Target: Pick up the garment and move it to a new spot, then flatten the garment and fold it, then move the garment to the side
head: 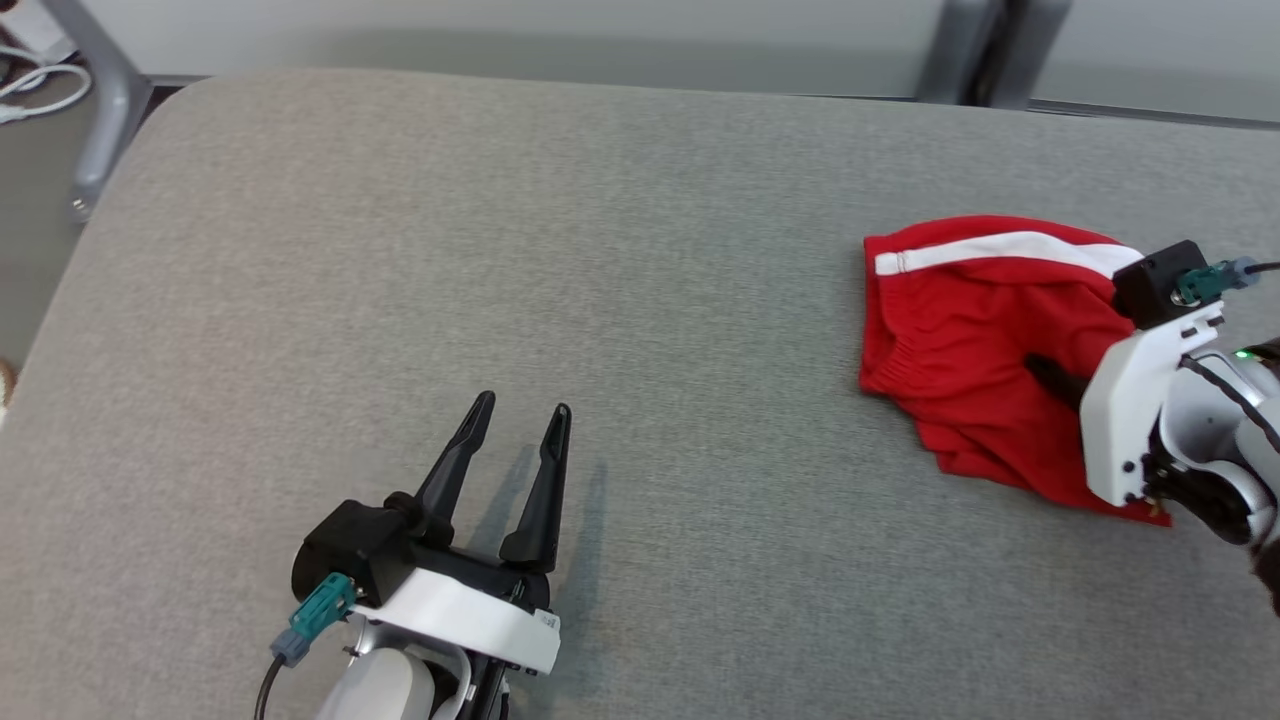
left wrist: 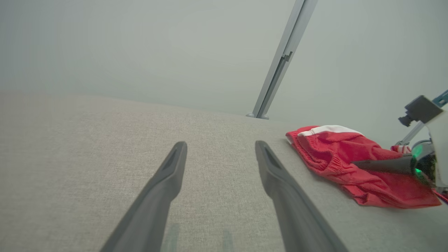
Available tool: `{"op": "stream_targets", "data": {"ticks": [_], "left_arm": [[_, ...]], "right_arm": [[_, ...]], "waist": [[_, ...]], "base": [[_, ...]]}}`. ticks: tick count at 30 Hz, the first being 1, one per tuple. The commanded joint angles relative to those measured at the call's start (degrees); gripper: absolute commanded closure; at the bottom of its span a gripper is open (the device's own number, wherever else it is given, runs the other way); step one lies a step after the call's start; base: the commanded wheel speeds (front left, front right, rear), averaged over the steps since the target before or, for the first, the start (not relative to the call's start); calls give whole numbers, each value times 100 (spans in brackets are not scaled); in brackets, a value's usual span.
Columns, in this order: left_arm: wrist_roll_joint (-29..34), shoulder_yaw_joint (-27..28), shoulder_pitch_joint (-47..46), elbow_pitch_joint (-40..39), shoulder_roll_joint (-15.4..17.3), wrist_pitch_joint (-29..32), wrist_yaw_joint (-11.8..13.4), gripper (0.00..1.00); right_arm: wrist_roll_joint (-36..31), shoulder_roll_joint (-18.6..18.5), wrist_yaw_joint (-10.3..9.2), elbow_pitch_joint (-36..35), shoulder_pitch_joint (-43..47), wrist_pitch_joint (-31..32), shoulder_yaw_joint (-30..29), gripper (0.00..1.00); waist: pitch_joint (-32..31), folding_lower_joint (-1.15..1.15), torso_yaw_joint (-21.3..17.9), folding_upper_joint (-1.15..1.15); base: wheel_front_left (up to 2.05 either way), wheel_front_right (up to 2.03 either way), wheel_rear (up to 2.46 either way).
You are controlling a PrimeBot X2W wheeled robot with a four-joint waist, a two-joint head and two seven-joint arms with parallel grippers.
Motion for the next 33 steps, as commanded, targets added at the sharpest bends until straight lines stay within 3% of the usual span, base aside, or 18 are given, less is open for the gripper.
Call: {"op": "stream_targets", "data": {"ticks": [1,11,13,22,28,33], "left_arm": [[31,9,-116,-38,21,-4,-34,0],[42,24,-448,-115,21,-5,-82,0],[36,33,-468,-110,22,-5,-79,0],[-13,59,-608,-109,23,-5,-147,0],[19,82,-706,-172,21,-4,-181,0],[71,85,-786,-231,21,-5,-217,0]], "right_arm": [[-48,-269,-2,-143,-88,13,161,100],[-488,-2032,-2,-1183,-587,-78,1089,100],[-480,-2199,-3,-1282,-638,-58,1113,100],[-440,-3649,-3,-1752,-886,70,1266,100],[-555,-4307,-3,-1460,-767,-136,1398,100],[-729,-4576,-3,-1124,-818,-205,1344,100]], "waist": [[-16,0,-239,0],[373,0,-743,0],[398,0,-773,0],[595,0,-799,0],[888,0,-693,0],[1128,0,-694,0]], "base": [[0,0,0],[0,0,0],[0,0,0],[0,0,0],[0,0,0],[0,0,0]]}}
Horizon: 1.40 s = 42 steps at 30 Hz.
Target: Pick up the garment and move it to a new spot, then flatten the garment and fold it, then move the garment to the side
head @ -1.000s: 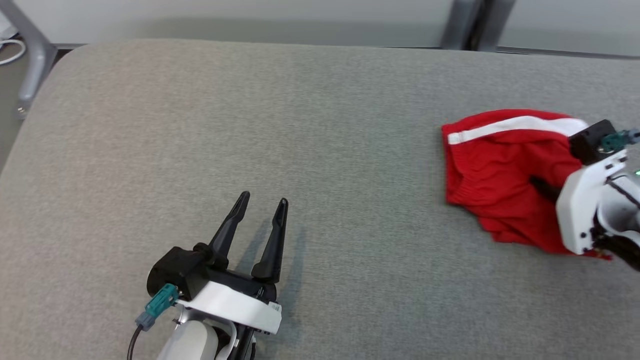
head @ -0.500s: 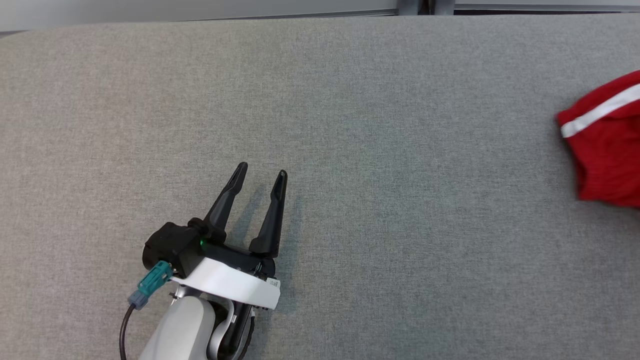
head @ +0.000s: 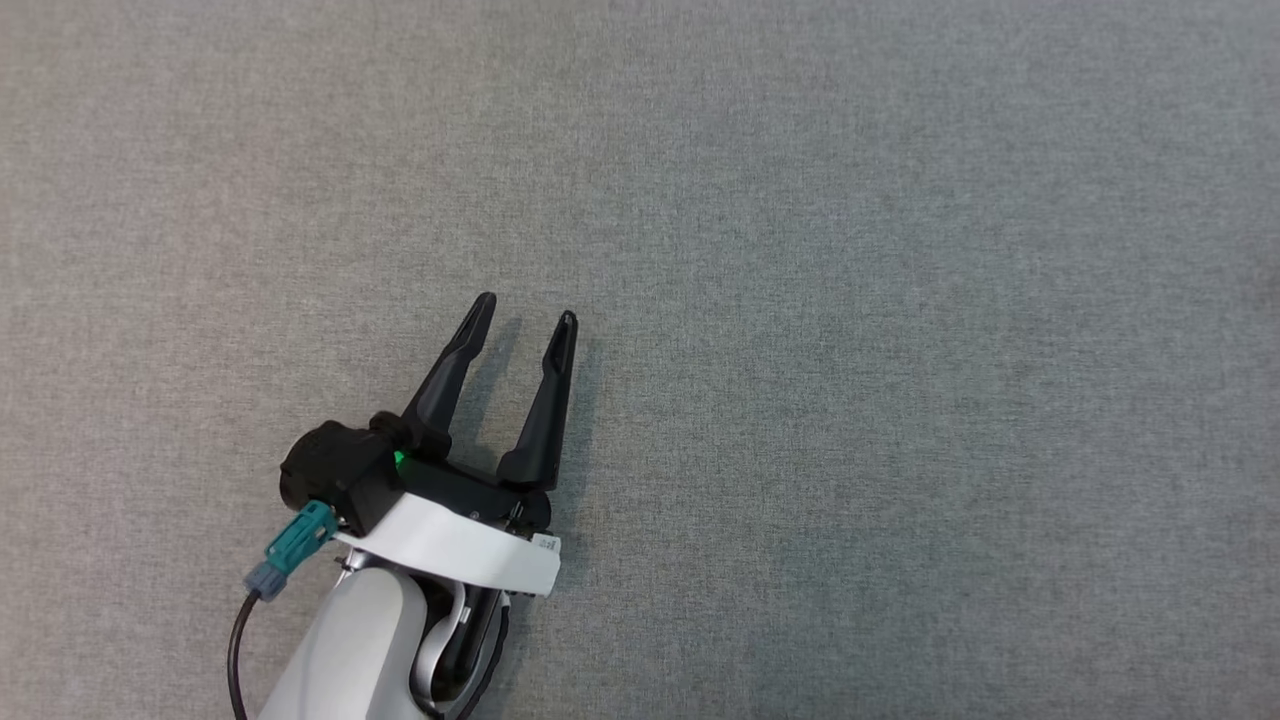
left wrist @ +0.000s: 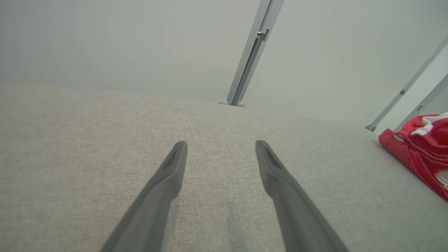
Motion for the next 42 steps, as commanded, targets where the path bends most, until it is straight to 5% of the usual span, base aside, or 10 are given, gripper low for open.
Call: {"op": "stream_targets", "data": {"ticks": [1,9,10,11,23,33,38,42], "left_arm": [[42,14,-121,-20,20,-5,-24,0],[17,-71,-236,-52,20,-5,-54,0],[7,-79,-255,-54,21,-5,-56,0],[6,-71,-271,-51,22,-5,-55,0],[-35,55,-86,65,19,-5,-43,0],[-196,8,93,58,21,-5,36,0],[-219,76,305,50,21,-5,95,0],[-136,215,498,32,22,-5,125,0]], "right_arm": [[-58,-34,-4,66,-43,-45,-48,100],[-133,217,-4,696,104,-274,-191,99],[-162,265,-4,785,97,-352,-244,57],[-175,335,-4,896,88,-393,-298,0],[-1081,734,-4,1628,-167,-357,-584,0],[-1200,882,-4,1634,-551,-208,-908,0],[-1157,1366,-4,1283,-724,-659,-1267,0],[-957,2137,-3,1160,-544,-1300,-1718,0]], "waist": [[86,0,-5,0],[302,0,48,0],[321,0,63,0],[333,0,75,0],[44,0,119,0],[-520,0,109,0],[-984,0,72,0],[-1372,0,-3,0]], "base": [[0,0,0],[0,0,0],[0,0,0],[0,0,0],[0,0,0],[0,0,0],[0,0,0],[0,0,0]]}}
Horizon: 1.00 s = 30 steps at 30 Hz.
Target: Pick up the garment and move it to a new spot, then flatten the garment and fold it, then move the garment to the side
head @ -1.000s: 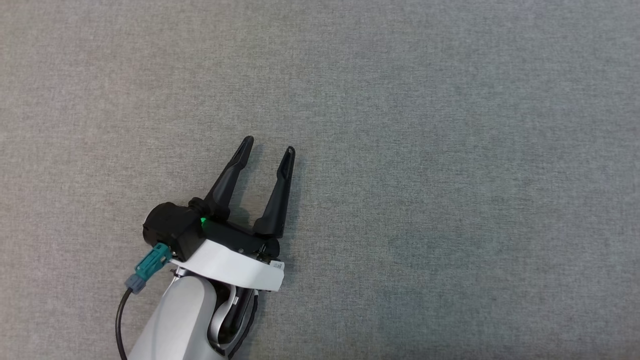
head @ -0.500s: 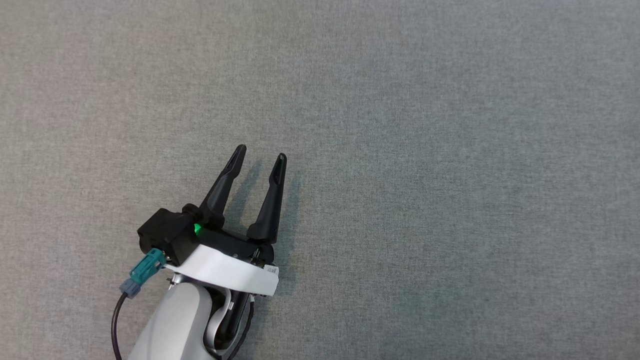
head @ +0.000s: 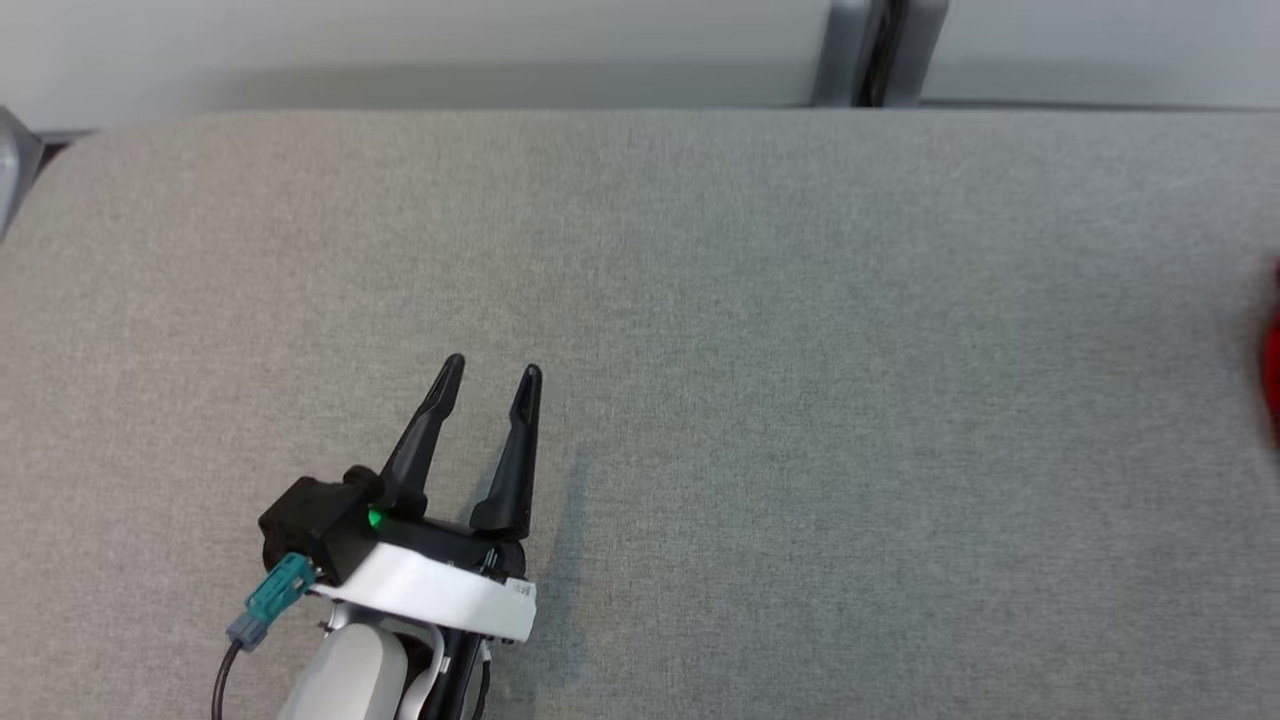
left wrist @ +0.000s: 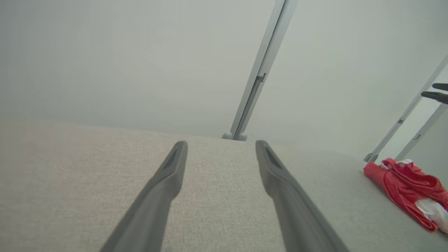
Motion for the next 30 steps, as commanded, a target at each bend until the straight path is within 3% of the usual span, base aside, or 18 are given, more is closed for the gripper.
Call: {"op": "stream_targets", "data": {"ticks": [1,7,13,21,30], "left_arm": [[70,80,89,-20,24,-5,35,0],[65,393,374,-129,25,-5,129,0],[18,548,750,-220,23,-4,223,0],[93,490,1071,-313,21,-4,355,0],[195,510,1368,-248,19,-5,521,0]], "right_arm": [[154,333,-2,-45,248,-198,-129,0],[268,1510,-2,-272,1021,-1062,-787,0],[-169,2551,-2,-482,2076,-1709,-1494,0],[-1507,3663,-2,-846,3600,-1918,-2728,0],[-2128,4659,-2,-1591,4871,-1934,-3842,0]], "waist": [[-340,0,-88,0],[-901,0,-200,0],[-1449,0,-308,0],[-1713,0,-266,0],[-1934,0,-180,0]], "base": [[0,0,0],[0,0,0],[0,0,0],[0,0,0],[0,0,0]]}}
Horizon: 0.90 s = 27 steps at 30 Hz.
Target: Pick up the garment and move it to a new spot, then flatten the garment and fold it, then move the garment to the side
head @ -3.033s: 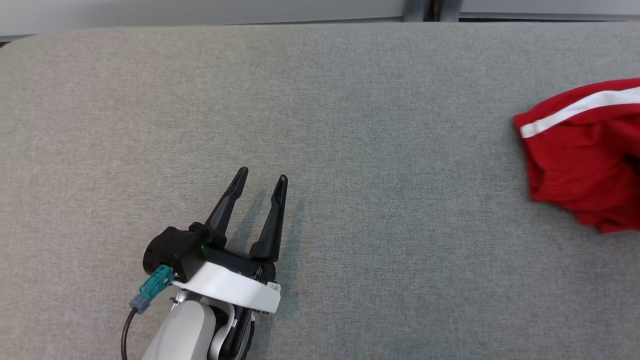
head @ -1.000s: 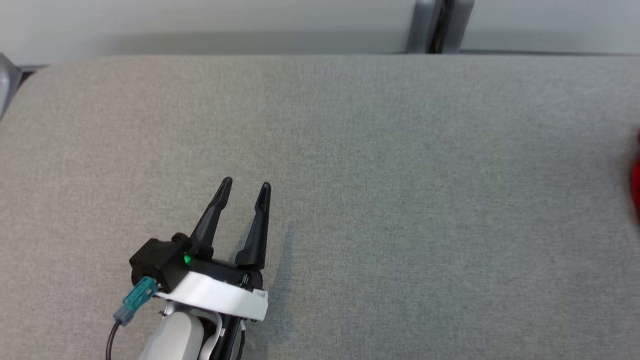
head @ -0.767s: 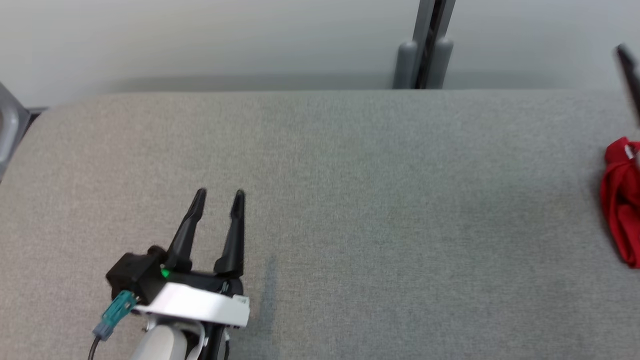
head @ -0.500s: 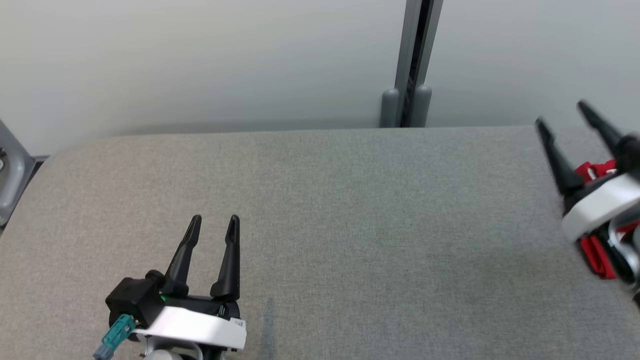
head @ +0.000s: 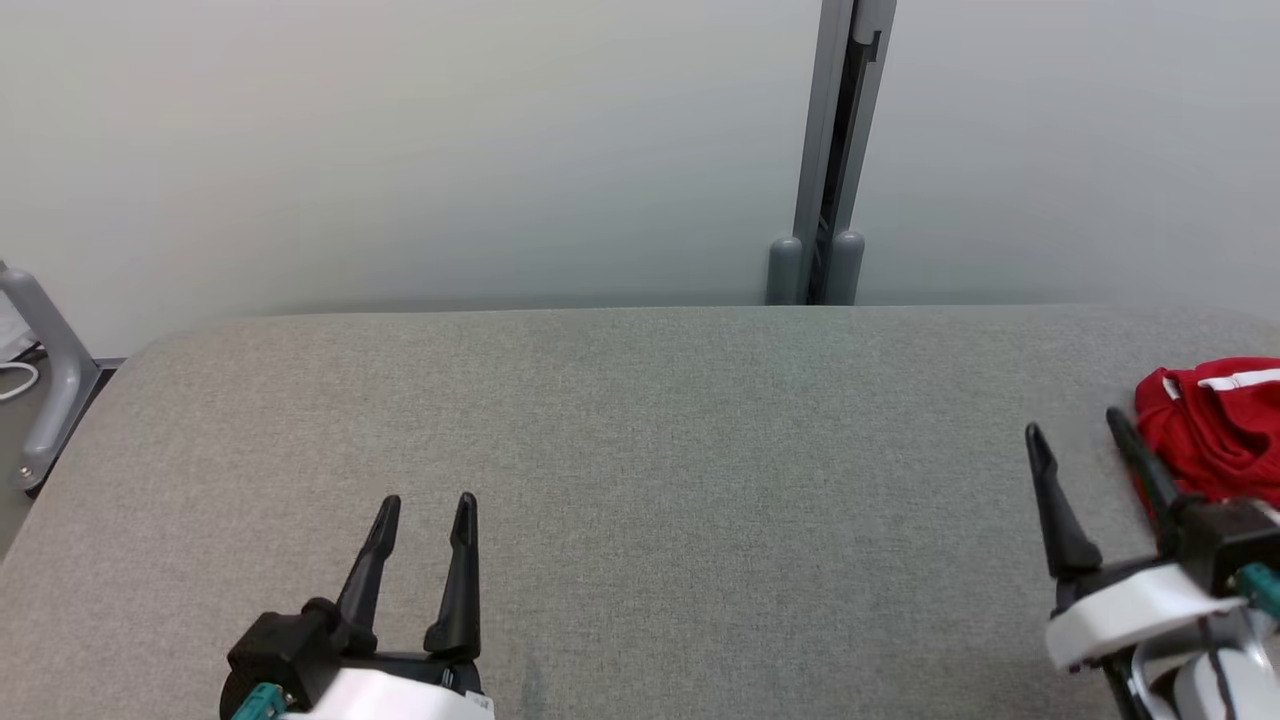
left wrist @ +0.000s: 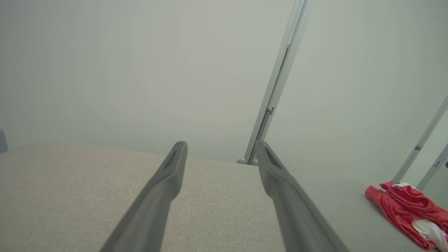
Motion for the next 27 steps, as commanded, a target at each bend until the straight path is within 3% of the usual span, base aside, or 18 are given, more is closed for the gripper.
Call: {"op": "stream_targets", "data": {"ticks": [1,9,16,19,27], "left_arm": [[34,3,24,15,18,-4,18,0],[168,-72,107,100,18,-4,-15,0],[243,-39,47,125,22,-4,124,0],[182,-20,62,76,21,-4,-20,0],[197,71,84,126,19,-4,4,0]], "right_arm": [[-98,36,-2,-52,133,-23,-17,0],[-444,414,-2,-344,597,-25,-177,0],[-403,493,-2,-395,678,-25,-210,0],[-346,510,-2,-361,680,-25,-233,0],[-325,532,-2,-369,702,-26,-237,0]], "waist": [[-14,0,14,0],[-33,0,19,0],[13,0,27,0],[31,0,22,0],[55,0,6,0]], "base": [[0,0,0],[0,0,0],[0,0,0],[0,0,0],[0,0,0]]}}
